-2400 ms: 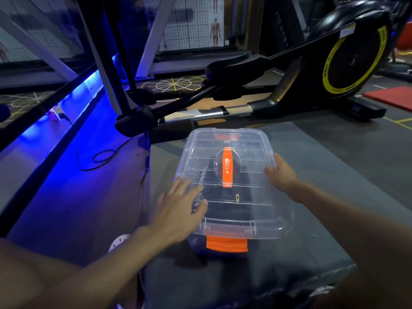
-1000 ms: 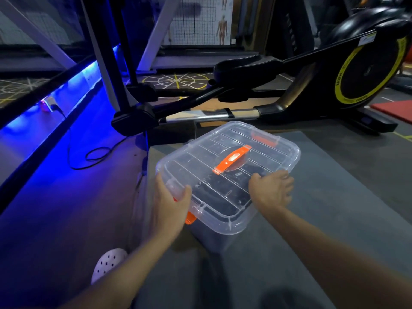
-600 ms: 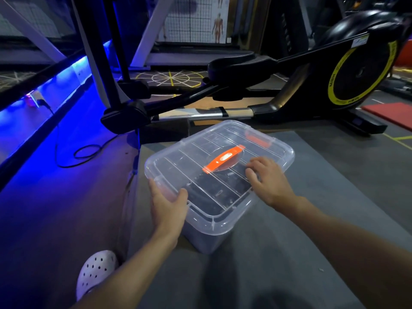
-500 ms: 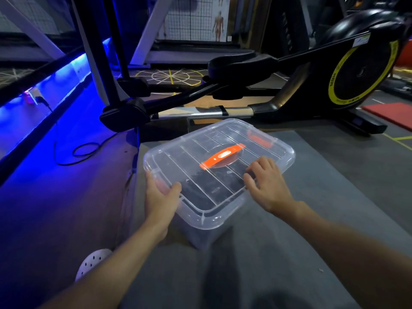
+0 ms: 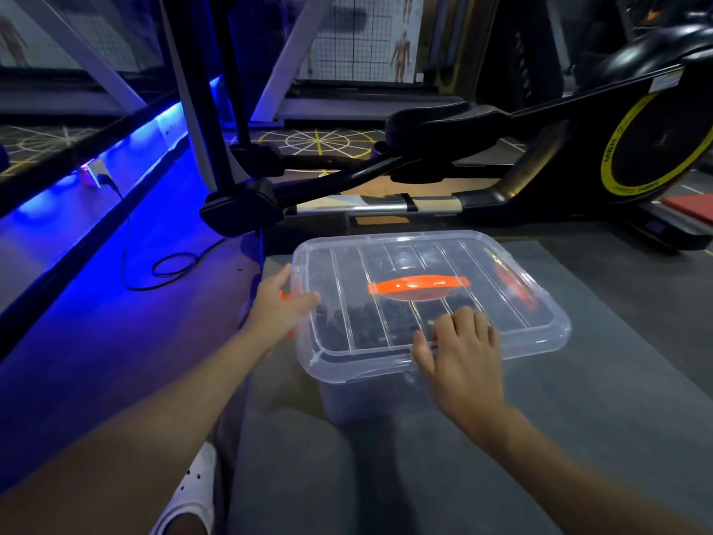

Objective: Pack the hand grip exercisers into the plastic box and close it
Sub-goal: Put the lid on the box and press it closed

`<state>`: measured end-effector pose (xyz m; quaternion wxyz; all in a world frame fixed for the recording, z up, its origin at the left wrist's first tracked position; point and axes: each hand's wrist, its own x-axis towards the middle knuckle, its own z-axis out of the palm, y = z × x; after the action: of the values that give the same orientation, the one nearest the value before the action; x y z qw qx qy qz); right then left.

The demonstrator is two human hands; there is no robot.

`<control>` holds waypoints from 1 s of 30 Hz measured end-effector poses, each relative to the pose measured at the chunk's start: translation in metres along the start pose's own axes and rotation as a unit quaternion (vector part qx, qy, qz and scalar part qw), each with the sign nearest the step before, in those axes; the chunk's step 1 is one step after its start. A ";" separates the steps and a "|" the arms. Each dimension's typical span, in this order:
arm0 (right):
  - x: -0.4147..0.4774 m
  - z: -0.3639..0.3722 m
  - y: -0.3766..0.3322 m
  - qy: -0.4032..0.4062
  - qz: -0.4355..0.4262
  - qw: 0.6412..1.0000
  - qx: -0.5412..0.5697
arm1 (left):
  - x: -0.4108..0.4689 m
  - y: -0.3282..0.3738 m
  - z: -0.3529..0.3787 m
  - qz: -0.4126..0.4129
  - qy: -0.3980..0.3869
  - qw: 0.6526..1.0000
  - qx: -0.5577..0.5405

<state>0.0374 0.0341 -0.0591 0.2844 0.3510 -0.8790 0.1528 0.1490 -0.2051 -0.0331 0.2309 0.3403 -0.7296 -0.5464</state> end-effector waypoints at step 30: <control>0.127 0.021 0.151 -0.257 0.362 0.877 0.182 | -0.002 0.013 0.040 0.005 0.130 0.964 0.230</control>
<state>-0.1524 0.0639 -0.0089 -0.0960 0.0809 -0.9435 0.3066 0.1192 -0.1755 -0.0325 0.2417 0.4485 -0.8013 -0.3137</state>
